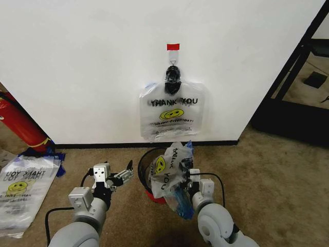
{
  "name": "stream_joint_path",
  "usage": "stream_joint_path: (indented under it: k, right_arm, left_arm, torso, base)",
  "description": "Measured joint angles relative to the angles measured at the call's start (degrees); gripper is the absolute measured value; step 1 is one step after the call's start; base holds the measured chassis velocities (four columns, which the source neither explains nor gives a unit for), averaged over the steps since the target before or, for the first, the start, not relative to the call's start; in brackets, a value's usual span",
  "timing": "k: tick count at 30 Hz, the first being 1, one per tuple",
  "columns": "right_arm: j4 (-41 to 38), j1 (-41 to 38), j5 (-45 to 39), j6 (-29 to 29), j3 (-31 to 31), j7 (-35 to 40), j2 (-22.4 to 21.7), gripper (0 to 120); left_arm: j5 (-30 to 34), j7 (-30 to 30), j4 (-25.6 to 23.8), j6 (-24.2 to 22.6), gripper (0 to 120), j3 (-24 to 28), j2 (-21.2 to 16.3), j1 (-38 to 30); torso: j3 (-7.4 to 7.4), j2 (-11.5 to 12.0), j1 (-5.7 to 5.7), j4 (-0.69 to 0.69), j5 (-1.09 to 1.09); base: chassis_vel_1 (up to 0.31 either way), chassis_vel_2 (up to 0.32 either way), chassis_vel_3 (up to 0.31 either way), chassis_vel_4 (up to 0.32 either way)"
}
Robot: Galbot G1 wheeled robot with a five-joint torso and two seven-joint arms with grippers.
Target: Pick up the garbage bag from the wall and place it over the trash bin.
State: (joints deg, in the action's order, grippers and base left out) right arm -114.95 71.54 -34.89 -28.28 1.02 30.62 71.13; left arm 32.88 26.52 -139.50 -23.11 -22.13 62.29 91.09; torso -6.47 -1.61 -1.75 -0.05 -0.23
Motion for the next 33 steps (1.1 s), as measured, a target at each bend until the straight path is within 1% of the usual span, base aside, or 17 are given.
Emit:
stream_joint_path:
  k: [3, 4, 6, 7, 8, 9, 11, 12, 13, 16, 18, 23, 26, 29, 31, 32, 33]
  right_arm:
    - [0.14, -0.52, -2.23, -1.18, -0.16, 1.18, 0.37, 35]
    - [0.14, -0.52, -2.23, -1.18, -0.16, 1.18, 0.37, 35]
    - [0.14, -0.84, -3.74, -2.05, -0.17, 1.86, 0.44, 29]
    - [0.07, -1.14, -5.23, -2.79, -0.13, 2.61, 0.48, 22]
    - [0.03, -1.24, -5.65, -2.97, -0.09, 2.87, 0.48, 21]
    - [-0.11, -1.54, -6.83, -3.45, 0.08, 3.71, 0.49, 15]
    - [-0.26, -1.64, -7.28, -3.65, 0.20, 4.00, 0.35, 8]
    - [-0.26, -1.64, -7.28, -3.65, 0.20, 4.00, 0.35, 8]
    - [-0.45, -1.63, -7.54, -3.78, 0.27, 4.01, 0.09, 3]
    - [-0.75, -1.28, -7.43, -3.53, 0.61, 4.17, -0.22, 1]
    - [-0.76, -1.08, -7.20, -3.17, 0.64, 4.17, -0.22, 1]
    - [-0.90, 0.88, -4.54, 0.85, 0.78, 2.94, 0.21, 1]
    - [-1.12, 1.46, -3.74, 2.17, 1.19, 2.41, 0.45, 1]
    - [-1.55, 3.13, 0.06, 6.47, 2.07, 0.69, 1.09, 1]
    - [-2.18, 3.98, 1.27, 7.63, 2.45, 0.33, 1.58, 1]
    - [-2.18, 3.98, 1.27, 7.63, 2.45, 0.33, 1.58, 1]
    - [-2.56, 4.50, 1.92, 8.22, 2.71, 0.11, 1.91, 1]
  left_arm:
    - [0.09, 0.00, -0.18, 0.00, 100, -0.29, -0.03, 0.15]
    - [0.09, 0.00, -0.18, 0.00, 100, -0.29, -0.03, 0.15]
    - [0.12, 0.01, -0.24, 0.00, 100, -0.37, -0.01, 0.28]
    - [0.15, 0.01, -0.29, 0.00, 100, -0.42, 0.06, 0.41]
    - [0.15, 0.02, -0.30, 0.00, 100, -0.42, 0.08, 0.46]
    - [0.17, 0.02, -0.35, 0.00, 100, -0.44, 0.19, 0.62]
    - [0.19, 0.03, -0.35, 0.00, 100, -0.44, 0.28, 0.69]
    - [0.19, 0.03, -0.35, 0.00, 100, -0.44, 0.28, 0.69]
    - [0.22, 0.05, -0.35, 0.00, 100, -0.44, 0.36, 0.66]
    - [0.27, 0.10, -0.36, 0.02, 100, -0.43, 0.53, 0.54]
    - [0.28, 0.12, -0.37, 0.02, 100, -0.39, 0.58, 0.54]
    - [0.78, 0.18, -0.91, 0.05, 100, -0.57, 0.61, 0.65]
    - [1.58, 0.18, -1.57, -0.05, 100, -1.08, 0.14, 0.40]
    - [4.84, -0.37, -3.54, -1.55, 100, -2.67, -3.12, -1.38]
    - [7.93, -0.44, -3.74, -2.97, 100, -2.92, -6.01, -2.92]
    - [7.93, -0.44, -3.74, -2.97, 100, -2.92, -6.01, -2.92]
    - [10.37, -0.41, -3.77, -4.05, 100, -2.83, -8.29, -4.28]
  torso:
    - [0.00, 0.00, 0.00, -0.01, 0.00]
    - [0.00, 0.00, 0.00, -0.01, 0.00]
    - [0.00, 0.00, 0.00, 0.00, 0.00]
    - [0.00, 0.00, 0.00, 0.00, 0.00]
    - [0.00, 0.00, 0.00, -0.01, 0.00]
    - [0.00, 0.00, 0.00, 0.00, 0.00]
    - [0.00, 0.00, 0.00, 0.00, 0.00]
    - [0.00, 0.00, 0.00, 0.00, 0.00]
    - [0.00, 0.00, 0.00, 0.01, 0.00]
    - [0.00, 0.00, 0.00, -0.01, 0.00]
    - [0.00, 0.00, 0.00, 0.00, 0.01]
    - [0.00, 0.00, 0.00, 0.00, 0.00]
    - [0.00, 0.00, 0.00, 0.01, 0.00]
    - [0.00, 0.00, 0.00, 0.00, 0.01]
    - [0.00, 0.00, 0.00, 0.00, -0.01]
    - [0.00, 0.00, 0.00, 0.00, -0.01]
    - [0.00, 0.00, 0.00, 0.01, -0.01]
  base:
    - [0.000, 0.000, 0.000, 0.000]
    - [0.000, 0.000, 0.000, 0.000]
    - [0.000, 0.000, 0.000, 0.000]
    - [0.000, 0.000, 0.000, 0.000]
    - [0.000, 0.000, 0.000, 0.000]
    - [0.000, 0.000, 0.000, 0.000]
    - [0.000, 0.000, 0.000, 0.000]
    - [0.000, 0.000, 0.000, 0.000]
    - [0.000, 0.000, 0.000, 0.000]
    - [0.000, 0.000, 0.000, 0.000]
    - [0.000, 0.000, 0.000, 0.000]
    - [0.000, 0.000, 0.000, 0.000]
    - [0.000, 0.000, 0.000, 0.000]
    - [0.000, 0.000, 0.000, 0.000]
    - [0.000, 0.000, 0.000, 0.000]
    - [0.000, 0.000, 0.000, 0.000]
    - [0.000, 0.000, 0.000, 0.000]
